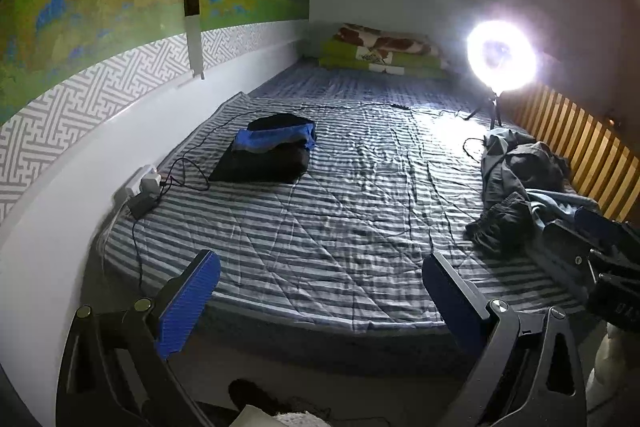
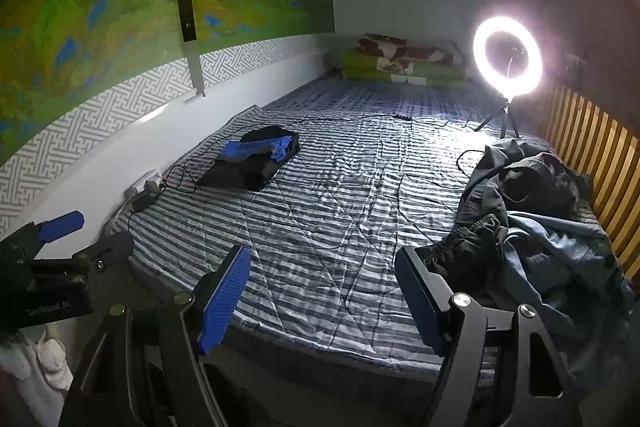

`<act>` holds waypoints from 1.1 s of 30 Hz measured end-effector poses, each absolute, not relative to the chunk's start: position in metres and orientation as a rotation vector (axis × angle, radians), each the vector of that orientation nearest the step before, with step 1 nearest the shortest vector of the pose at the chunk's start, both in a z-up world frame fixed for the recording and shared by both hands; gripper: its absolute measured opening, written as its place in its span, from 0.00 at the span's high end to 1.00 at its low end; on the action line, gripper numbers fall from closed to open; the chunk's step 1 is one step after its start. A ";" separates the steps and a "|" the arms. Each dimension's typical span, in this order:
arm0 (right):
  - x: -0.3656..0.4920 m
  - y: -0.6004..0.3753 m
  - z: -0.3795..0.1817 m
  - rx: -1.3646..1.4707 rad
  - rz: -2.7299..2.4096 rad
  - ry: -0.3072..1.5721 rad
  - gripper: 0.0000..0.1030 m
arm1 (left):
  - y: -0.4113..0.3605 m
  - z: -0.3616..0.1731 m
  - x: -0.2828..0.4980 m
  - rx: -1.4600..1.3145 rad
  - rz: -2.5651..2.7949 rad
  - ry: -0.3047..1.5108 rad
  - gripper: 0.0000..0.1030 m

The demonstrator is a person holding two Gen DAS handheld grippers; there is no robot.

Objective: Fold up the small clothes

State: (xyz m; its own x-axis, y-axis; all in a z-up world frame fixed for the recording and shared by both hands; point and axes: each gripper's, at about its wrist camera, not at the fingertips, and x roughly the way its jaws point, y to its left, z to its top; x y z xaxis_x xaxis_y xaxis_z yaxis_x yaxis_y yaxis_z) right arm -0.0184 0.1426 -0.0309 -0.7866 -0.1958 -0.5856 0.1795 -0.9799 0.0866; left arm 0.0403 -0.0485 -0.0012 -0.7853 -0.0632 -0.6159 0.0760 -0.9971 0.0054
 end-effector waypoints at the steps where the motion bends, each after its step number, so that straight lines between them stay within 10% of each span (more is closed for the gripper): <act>1: -0.018 0.142 -0.031 0.922 -2.794 -0.036 0.31 | -0.049 -0.001 0.040 0.999 -2.899 0.031 0.01; 33: -0.029 0.143 -0.042 0.956 -2.787 -0.053 0.31 | -0.048 -0.011 0.029 1.019 -2.856 0.028 0.01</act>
